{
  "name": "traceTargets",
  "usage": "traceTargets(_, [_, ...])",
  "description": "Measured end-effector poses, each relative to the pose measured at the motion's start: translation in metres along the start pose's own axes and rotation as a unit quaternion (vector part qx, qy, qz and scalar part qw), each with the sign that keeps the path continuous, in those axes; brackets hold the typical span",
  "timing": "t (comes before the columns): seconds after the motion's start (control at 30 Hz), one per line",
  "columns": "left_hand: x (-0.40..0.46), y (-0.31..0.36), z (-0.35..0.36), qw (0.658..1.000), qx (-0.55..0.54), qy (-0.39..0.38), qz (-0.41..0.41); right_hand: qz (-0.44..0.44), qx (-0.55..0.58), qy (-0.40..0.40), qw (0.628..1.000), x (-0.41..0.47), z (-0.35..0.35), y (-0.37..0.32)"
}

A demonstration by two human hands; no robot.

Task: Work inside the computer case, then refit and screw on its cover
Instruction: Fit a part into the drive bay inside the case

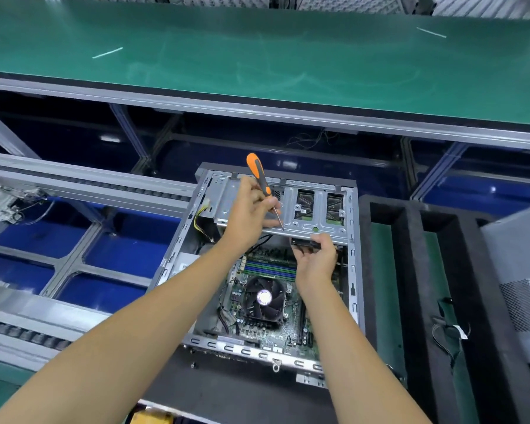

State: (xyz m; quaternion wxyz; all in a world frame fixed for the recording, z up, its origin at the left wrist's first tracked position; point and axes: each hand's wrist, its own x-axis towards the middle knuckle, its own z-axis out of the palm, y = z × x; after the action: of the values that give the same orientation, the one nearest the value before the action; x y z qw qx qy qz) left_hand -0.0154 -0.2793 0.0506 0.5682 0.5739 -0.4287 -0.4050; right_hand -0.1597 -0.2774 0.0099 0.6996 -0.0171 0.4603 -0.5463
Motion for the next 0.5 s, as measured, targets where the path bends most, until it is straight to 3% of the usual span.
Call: traceTargets(0.5, [0.0006,0.0006,0.0006,0.999,-0.03,0.021,0.002,-0.015,0.009,-0.022,1.0,0.003,-0.0015,0.0019])
